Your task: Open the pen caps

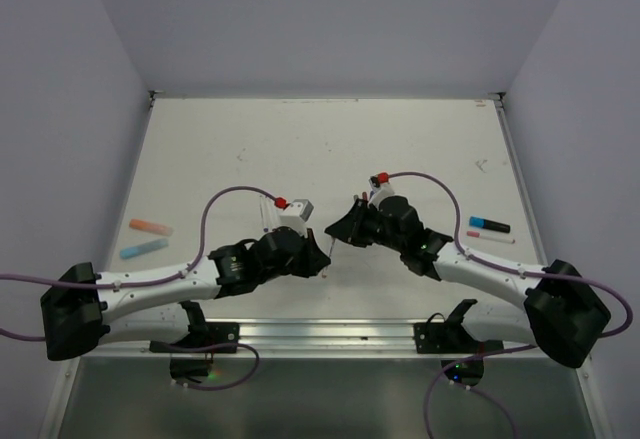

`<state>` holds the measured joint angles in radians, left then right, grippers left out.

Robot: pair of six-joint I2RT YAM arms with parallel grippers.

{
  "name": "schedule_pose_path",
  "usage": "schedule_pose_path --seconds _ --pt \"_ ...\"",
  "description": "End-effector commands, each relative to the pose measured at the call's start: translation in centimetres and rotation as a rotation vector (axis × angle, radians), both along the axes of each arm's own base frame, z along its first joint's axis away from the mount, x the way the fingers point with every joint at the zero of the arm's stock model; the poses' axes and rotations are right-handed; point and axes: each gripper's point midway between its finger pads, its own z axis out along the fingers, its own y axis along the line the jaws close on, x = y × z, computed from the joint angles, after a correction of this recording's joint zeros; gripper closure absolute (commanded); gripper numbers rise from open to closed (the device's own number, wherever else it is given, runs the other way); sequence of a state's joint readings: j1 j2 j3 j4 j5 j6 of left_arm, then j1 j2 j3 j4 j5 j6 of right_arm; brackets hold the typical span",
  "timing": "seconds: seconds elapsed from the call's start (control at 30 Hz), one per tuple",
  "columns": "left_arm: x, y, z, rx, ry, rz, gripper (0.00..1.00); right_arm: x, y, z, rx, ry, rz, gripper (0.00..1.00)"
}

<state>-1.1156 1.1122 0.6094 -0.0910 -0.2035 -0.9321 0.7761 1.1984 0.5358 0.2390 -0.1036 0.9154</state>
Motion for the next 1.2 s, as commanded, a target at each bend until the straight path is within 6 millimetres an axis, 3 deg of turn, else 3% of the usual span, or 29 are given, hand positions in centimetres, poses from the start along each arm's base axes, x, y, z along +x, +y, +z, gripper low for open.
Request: schedule_pose_path --seconds 0.0,0.03,0.17,0.2,0.33,0.6,0.9,1.0,1.03,1.07,1.13,1.17 --pt "0.1 -0.9 2.0 -0.065 -0.025 -0.005 1.00 0.4 0.8 1.1 0.055 -0.026 0.012 0.88" --pt "0.2 -0.9 2.0 -0.066 -0.025 -0.003 1.00 0.4 0.9 1.0 0.052 -0.022 0.015 1.00" --pt "0.0 -0.7 2.0 -0.062 -0.026 -0.014 1.00 0.2 0.6 0.8 0.051 -0.016 0.008 1.00" --pt "-0.1 -0.5 1.7 -0.062 -0.029 -0.014 0.87 0.0 0.5 0.8 0.054 -0.012 0.008 1.00" --pt "-0.3 0.2 2.0 -0.089 -0.046 -0.008 0.59 -0.3 0.2 1.1 0.071 -0.009 0.004 1.00" --pt "-0.4 -1.1 1.8 -0.112 -0.039 -0.044 0.55 -0.6 0.6 2.5 0.134 0.000 0.012 1.00" --pt "-0.4 -2.1 0.4 -0.098 -0.022 -0.067 0.56 -0.8 0.8 3.5 0.173 0.001 0.017 1.00" --pt "-0.5 -2.1 0.3 -0.095 -0.022 -0.075 0.71 -0.9 0.9 3.5 0.187 0.003 0.021 1.00" --pt "-0.6 -2.2 0.5 -0.108 -0.027 -0.081 0.94 -0.9 0.9 3.6 0.189 0.002 0.021 1.00" --pt "-0.7 -2.3 0.7 -0.118 -0.032 -0.094 1.00 -0.9 0.8 3.7 0.195 -0.001 0.019 1.00" --pt "-1.1 -3.0 1.7 -0.183 -0.048 -0.153 1.00 -0.7 0.6 3.9 0.211 -0.018 0.011 1.00" --pt "-2.2 -3.0 1.6 -0.219 -0.028 -0.215 1.00 -0.4 0.7 4.9 0.246 -0.054 0.011 1.00"
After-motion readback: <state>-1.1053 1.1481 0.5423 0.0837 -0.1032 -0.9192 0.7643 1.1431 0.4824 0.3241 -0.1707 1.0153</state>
